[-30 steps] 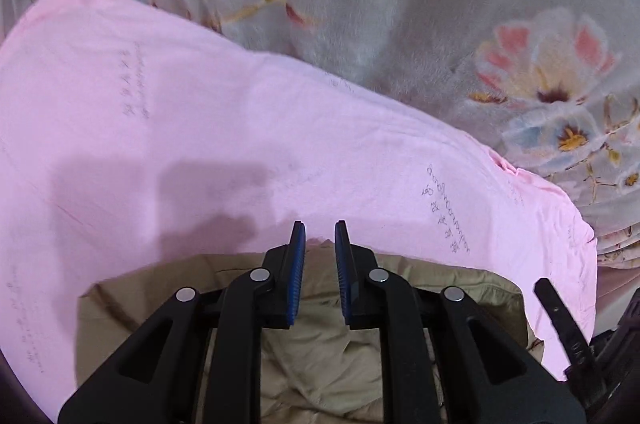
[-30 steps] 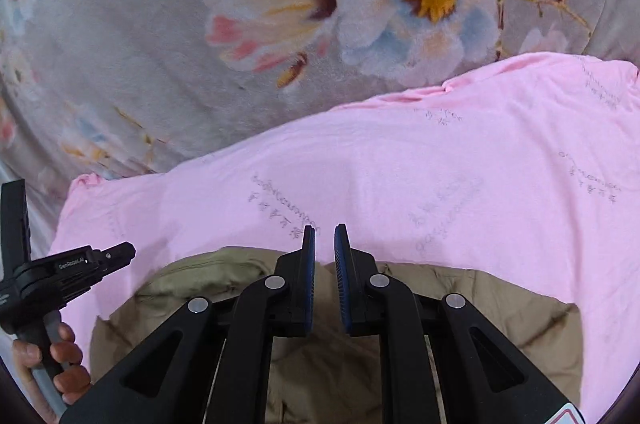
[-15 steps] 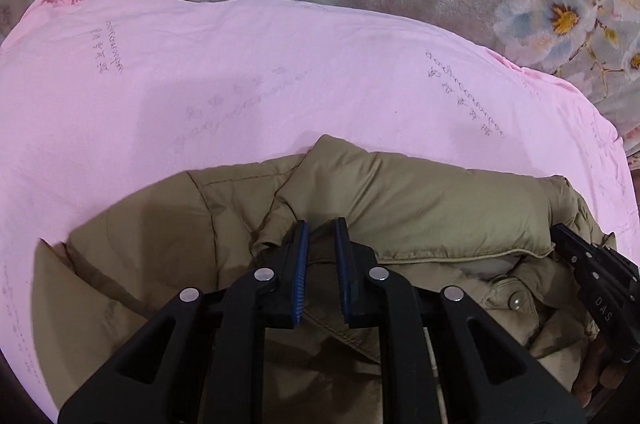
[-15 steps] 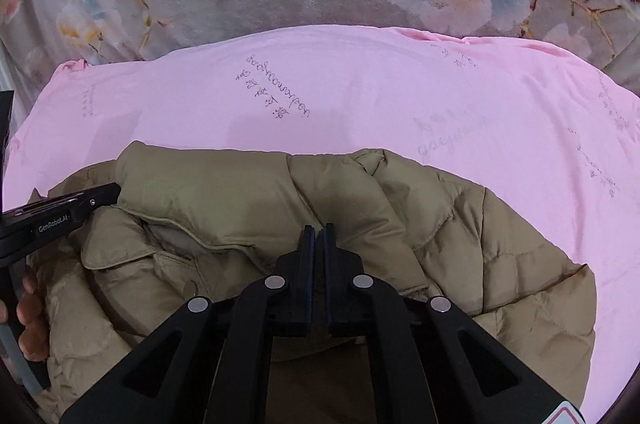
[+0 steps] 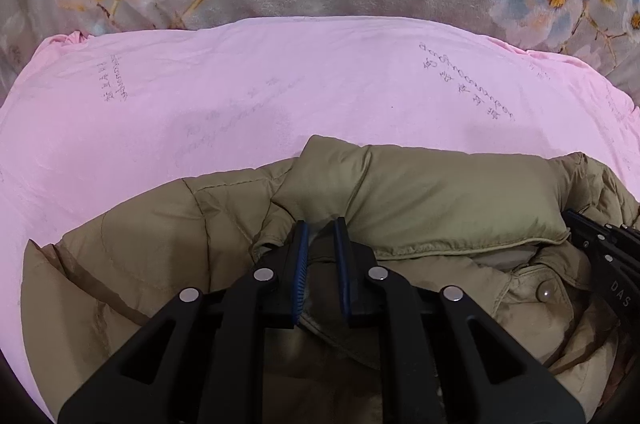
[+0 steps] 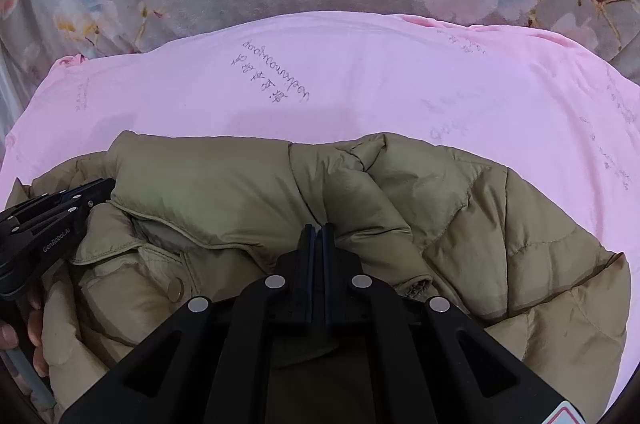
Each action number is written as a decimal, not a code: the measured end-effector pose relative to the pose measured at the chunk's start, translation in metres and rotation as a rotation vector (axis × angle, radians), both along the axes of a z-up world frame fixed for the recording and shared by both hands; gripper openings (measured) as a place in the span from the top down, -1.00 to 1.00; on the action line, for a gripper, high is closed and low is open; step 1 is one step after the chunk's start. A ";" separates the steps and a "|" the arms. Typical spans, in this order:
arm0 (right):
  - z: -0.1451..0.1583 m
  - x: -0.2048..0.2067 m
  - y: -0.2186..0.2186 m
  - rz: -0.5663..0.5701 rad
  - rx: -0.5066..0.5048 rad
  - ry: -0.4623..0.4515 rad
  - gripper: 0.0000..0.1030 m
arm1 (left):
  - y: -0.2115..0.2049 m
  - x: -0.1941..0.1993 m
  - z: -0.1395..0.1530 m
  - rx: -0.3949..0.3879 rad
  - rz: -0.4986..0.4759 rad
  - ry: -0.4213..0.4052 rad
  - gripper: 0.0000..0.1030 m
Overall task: Fold large clothes
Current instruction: 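Fold the jacket over with both grippers and press it down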
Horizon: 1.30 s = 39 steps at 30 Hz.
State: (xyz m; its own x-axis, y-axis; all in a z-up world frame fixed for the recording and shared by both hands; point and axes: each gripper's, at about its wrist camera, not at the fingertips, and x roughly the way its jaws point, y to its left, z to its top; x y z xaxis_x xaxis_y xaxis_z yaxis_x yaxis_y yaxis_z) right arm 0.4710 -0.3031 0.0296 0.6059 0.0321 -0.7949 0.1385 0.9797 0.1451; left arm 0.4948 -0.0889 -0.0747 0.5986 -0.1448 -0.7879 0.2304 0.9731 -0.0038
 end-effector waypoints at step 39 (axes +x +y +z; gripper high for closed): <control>0.014 -0.022 -0.025 -0.040 0.105 -0.031 0.82 | 0.001 -0.017 0.013 0.059 0.031 -0.002 0.66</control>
State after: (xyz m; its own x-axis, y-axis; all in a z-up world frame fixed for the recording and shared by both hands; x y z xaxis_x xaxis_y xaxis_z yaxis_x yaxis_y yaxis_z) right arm 0.4492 -0.3277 0.0440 0.6323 0.0892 -0.7696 0.1714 0.9526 0.2513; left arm 0.4779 -0.0878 -0.0621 0.6033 -0.0790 -0.7936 0.1997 0.9783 0.0545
